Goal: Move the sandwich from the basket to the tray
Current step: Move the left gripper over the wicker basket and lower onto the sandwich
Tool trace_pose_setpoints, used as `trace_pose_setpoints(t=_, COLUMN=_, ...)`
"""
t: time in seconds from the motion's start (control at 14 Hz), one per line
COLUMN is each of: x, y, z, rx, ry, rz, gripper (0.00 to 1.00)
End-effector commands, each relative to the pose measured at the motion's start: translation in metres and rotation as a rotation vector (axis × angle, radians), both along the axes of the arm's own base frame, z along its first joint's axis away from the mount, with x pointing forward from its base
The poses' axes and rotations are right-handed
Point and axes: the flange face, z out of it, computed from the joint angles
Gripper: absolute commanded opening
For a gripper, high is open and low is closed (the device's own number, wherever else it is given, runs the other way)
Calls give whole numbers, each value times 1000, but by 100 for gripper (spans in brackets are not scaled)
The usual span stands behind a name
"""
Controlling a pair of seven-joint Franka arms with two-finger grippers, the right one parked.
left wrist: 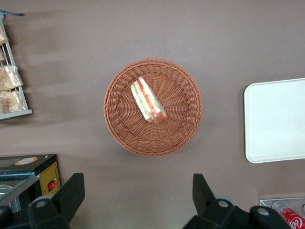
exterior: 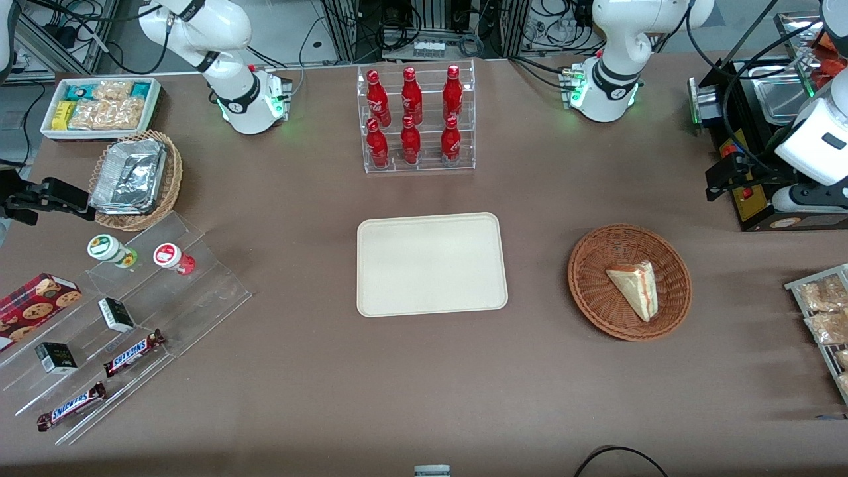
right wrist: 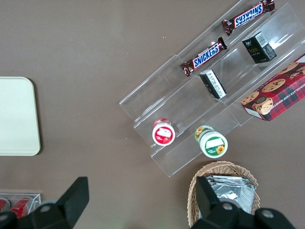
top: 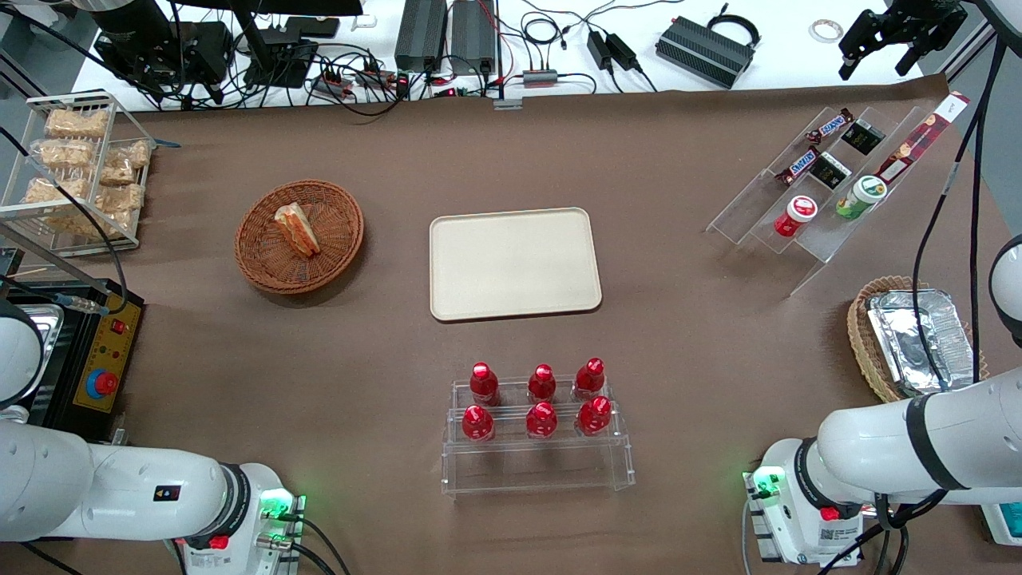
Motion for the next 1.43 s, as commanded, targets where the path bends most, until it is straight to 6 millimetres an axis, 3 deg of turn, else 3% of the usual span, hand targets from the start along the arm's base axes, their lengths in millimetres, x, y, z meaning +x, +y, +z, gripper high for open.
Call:
trace_pose_setpoints(t=0.0, x=-1, y=1, z=8, rx=1, ry=-18, rz=-13, gripper=100)
trace_pose_setpoints(t=0.21, x=3, y=0, z=2, rx=1, ry=-13, rz=-9, gripper=100)
trace_pose_setpoints(t=0.57, x=42, y=-3, z=-67, rx=17, ry=22, rz=83, gripper=100)
trace_pose_setpoints(t=0.71, x=48, y=-5, z=-100, rx=20, ry=13, rz=160, gripper=100)
trace_pose_setpoints(t=1.0, x=47, y=-2, z=-166, rx=11, ry=-23, rz=288, gripper=100)
trace_pose_setpoints(t=1.36, x=21, y=1, z=-240, rx=12, ry=-12, rz=401, gripper=100)
